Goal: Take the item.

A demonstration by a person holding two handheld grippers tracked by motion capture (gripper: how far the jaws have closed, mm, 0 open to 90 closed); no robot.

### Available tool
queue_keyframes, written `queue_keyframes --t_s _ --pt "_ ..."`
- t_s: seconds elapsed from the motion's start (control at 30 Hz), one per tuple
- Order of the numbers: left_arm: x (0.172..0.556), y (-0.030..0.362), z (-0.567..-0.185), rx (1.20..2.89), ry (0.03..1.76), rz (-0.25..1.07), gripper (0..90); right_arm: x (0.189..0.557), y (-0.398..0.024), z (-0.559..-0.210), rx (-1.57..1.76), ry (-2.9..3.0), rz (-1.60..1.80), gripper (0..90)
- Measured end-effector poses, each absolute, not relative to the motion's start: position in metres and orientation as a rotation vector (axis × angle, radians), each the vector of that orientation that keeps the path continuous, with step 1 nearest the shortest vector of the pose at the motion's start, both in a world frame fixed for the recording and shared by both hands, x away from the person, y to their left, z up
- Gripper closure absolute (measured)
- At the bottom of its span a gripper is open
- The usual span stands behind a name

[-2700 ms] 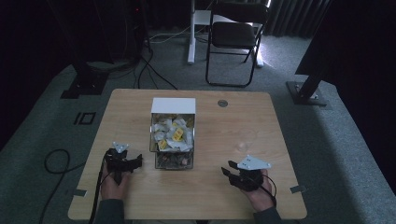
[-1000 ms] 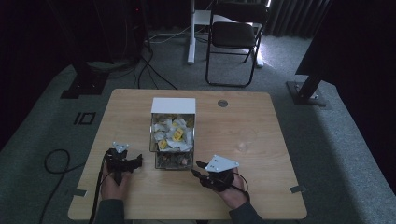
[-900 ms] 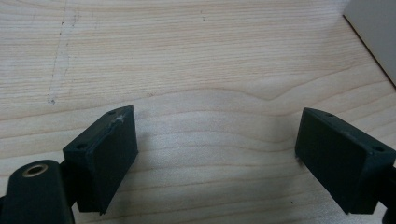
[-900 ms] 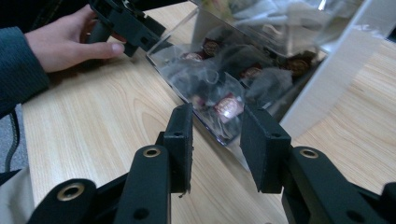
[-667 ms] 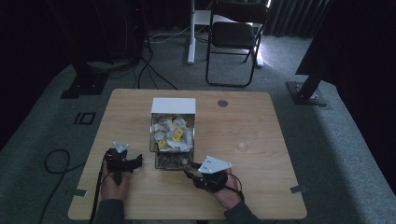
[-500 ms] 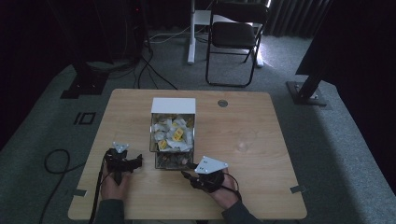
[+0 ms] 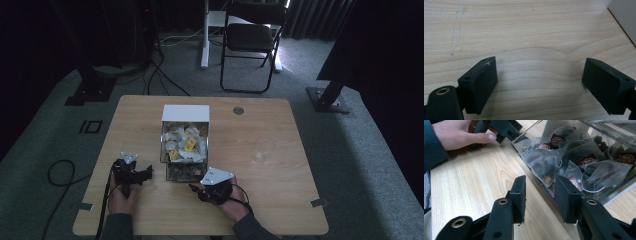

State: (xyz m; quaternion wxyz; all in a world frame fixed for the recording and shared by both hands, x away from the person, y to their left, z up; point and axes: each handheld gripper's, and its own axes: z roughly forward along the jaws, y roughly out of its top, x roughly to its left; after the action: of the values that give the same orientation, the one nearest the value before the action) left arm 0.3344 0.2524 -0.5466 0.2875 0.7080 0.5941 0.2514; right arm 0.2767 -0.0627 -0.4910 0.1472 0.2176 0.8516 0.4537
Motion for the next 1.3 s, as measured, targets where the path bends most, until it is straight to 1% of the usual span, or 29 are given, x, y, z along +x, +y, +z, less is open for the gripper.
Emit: queue_keyframes --t_s 0.23,0.63,0.87,0.97,1.13,1.3 --pt "0.334 0.252 -0.547 1.891 1.587 0.671 13.5 0.274 -0.064 -0.489 0.606 2.468 1.303 62.1" --pt "0.334 0.252 -0.547 1.887 1.588 0.672 13.4 0.263 -0.062 -0.491 0.54 2.524 1.262 65.8" --pt "0.334 0.252 -0.547 1.887 1.588 0.672 13.5 0.262 -0.051 -0.487 0.542 2.465 1.298 60.8" --pt "0.334 0.252 -0.547 1.887 1.588 0.672 13.5 0.265 -0.045 -0.486 0.541 2.452 1.278 60.4" --pt "0.334 0.252 -0.547 1.887 1.588 0.672 13.4 0.268 -0.042 -0.486 0.571 2.45 1.273 65.3" --pt "0.334 0.252 -0.547 1.887 1.588 0.672 13.5 0.269 -0.044 -0.484 0.594 2.436 1.284 74.6"
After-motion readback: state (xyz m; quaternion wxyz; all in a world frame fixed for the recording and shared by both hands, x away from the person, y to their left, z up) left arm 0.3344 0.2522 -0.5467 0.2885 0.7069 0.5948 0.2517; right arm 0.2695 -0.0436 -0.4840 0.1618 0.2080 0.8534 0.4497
